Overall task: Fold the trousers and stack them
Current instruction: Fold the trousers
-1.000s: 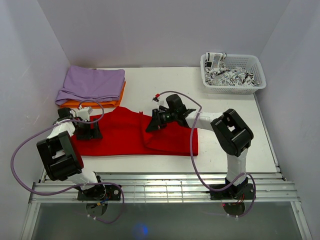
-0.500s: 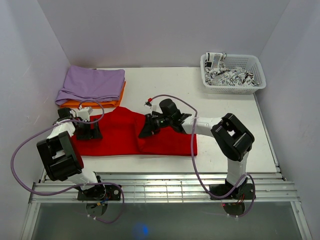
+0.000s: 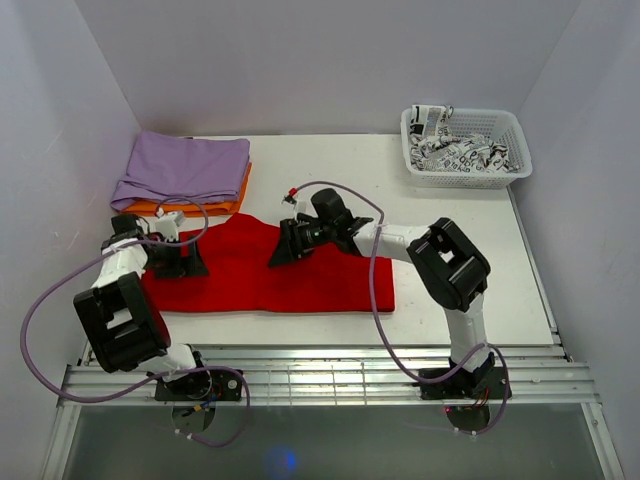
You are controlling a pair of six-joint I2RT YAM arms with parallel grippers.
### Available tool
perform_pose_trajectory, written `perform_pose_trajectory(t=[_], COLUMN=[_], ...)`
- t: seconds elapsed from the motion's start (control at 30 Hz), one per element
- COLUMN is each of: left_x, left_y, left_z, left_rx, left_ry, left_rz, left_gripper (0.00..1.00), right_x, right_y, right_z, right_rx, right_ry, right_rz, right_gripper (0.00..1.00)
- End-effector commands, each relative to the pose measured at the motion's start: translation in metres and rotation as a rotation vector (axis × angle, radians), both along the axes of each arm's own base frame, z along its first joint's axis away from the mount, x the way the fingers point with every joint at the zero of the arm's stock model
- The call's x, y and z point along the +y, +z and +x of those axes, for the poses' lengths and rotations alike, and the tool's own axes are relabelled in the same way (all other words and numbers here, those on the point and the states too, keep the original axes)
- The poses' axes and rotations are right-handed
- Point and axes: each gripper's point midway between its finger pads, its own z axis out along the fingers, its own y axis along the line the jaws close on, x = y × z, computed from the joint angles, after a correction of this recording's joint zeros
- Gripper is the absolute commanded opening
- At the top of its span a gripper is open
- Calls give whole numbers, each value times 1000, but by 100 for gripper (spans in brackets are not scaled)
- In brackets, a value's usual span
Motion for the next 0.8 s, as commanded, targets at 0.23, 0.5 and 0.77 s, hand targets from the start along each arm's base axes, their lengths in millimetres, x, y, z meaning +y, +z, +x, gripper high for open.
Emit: perform_pose_trajectory(t=[0.23,0.5,0.77], left_x=[-67,-108,-129], left_y=[95,56,19], left_z=[-6,-2,19], left_rx=[-225,-57,14], left_ry=[-212,-201,-194], left_rz=[-238,-368,-327], left_gripper=[92,84,77], right_x=[-139,-281,-312], right_y=[66,-5,-58], right_z=[71,65,31], right_rx=[-258,-127,61], right_ry=[-80,-281,-272], right_rz=[-125,-463,-497], right_gripper=[63,67,74])
